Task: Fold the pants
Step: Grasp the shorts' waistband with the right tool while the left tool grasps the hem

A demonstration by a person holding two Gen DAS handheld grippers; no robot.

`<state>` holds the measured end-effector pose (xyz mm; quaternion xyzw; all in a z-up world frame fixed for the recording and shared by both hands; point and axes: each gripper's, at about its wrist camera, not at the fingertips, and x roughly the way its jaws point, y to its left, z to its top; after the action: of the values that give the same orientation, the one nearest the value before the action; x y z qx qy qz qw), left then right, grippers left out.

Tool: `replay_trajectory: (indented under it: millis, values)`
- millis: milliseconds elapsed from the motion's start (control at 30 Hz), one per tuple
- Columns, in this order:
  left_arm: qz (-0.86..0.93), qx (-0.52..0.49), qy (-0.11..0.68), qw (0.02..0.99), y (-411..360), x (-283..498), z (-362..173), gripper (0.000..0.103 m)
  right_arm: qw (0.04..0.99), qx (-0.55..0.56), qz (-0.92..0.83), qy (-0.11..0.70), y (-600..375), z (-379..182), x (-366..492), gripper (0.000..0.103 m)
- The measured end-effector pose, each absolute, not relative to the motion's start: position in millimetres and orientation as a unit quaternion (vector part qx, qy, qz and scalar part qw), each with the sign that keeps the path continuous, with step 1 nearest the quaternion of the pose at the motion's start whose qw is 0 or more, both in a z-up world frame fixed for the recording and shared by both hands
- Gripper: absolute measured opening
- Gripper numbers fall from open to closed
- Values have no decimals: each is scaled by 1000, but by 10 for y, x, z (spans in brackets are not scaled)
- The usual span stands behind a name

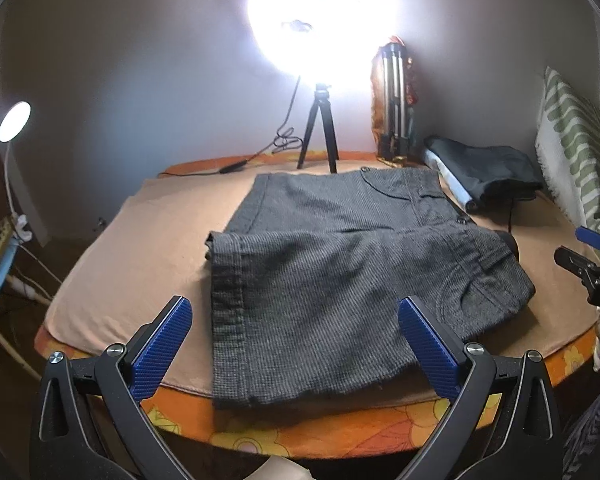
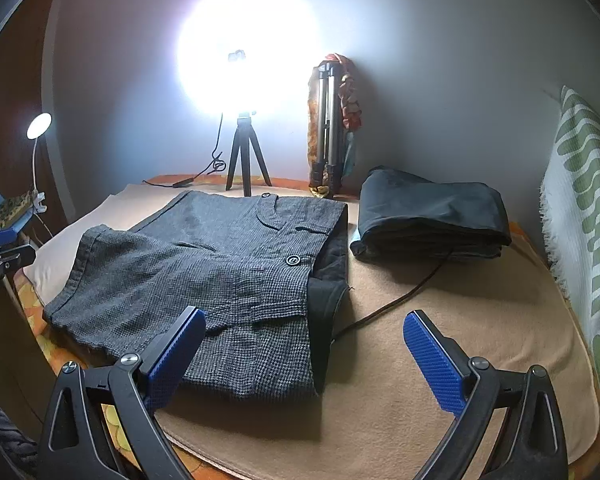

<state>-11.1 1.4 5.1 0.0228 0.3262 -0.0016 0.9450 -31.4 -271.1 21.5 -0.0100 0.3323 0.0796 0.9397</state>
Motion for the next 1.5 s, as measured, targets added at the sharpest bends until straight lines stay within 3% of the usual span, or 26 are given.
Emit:
replay_trajectory:
  millis: [567, 667, 1100, 1167, 1400, 1500]
  values:
    - [-42, 59, 423, 903, 69, 163, -371, 96, 876, -139, 264, 380, -2099, -175, -354, 93]
    - [-52, 61, 440, 894, 80, 246, -438, 96, 866, -153, 281, 384, -2010, -219, -368, 85]
    - [-81, 75, 512, 852, -5, 578, -824, 96, 831, -200, 299, 425, -1789, -516, -199, 77]
    - [-84, 74, 522, 846, 2, 612, -878, 96, 826, -215, 299, 428, -1743, -575, -169, 73]
    - [-101, 63, 545, 830, 10, 700, -986, 98, 821, -206, 301, 439, -1782, -602, -39, 41]
    - [-111, 66, 548, 827, 1, 718, -995, 100, 825, -188, 302, 439, -1803, -556, 20, 34]
